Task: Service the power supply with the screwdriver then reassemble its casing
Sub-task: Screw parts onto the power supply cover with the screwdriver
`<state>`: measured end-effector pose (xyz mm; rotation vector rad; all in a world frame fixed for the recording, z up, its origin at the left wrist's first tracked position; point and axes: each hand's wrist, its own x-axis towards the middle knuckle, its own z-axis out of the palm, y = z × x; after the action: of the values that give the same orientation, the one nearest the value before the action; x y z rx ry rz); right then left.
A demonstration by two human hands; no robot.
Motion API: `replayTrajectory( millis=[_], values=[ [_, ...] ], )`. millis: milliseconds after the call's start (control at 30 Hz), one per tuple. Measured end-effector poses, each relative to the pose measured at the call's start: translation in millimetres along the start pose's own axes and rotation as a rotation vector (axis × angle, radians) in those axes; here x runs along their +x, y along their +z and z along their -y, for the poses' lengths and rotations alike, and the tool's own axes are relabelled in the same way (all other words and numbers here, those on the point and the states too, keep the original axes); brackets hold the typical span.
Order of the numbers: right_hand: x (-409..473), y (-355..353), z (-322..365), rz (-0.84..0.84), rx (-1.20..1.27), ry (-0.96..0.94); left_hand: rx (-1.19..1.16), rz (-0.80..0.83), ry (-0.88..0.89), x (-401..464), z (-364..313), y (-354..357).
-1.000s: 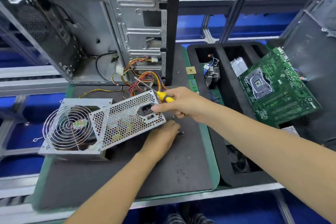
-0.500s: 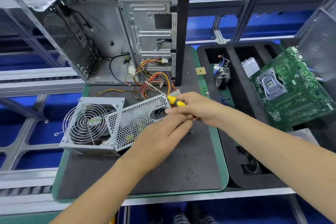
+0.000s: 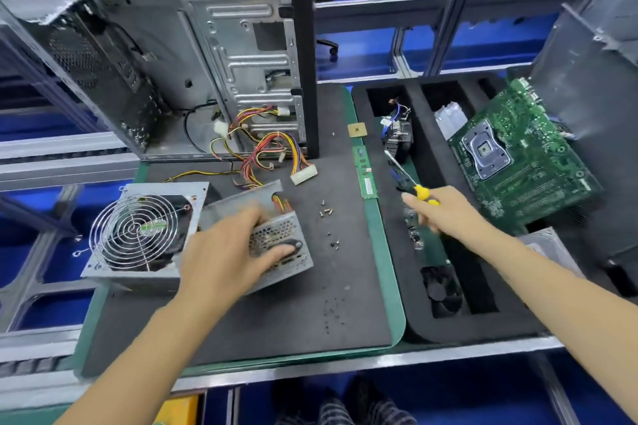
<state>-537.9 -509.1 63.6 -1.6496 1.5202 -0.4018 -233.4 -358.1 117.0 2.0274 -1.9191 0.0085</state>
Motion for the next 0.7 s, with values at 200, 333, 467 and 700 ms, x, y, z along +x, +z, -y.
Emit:
replayTrajectory(
  millis=[200,333,467,700],
  values=[
    [30,-27,-34,-0.082,-0.661,-0.153,0.101,-0.148,0.132,-24,-1,39],
    [48,-17,-38,0.009,-0.931,-0.242,0.105,-0.152,0.124,-23,2,53],
    [60,-11,-43,-0.027,-0.966,-0.314,0.105,-0.069,0.125,-34,3,60],
    [77,-30,-28,-0.044,-0.738,-0.171,-0.075,-0.005,0.067,-5,-19,50]
  ],
)
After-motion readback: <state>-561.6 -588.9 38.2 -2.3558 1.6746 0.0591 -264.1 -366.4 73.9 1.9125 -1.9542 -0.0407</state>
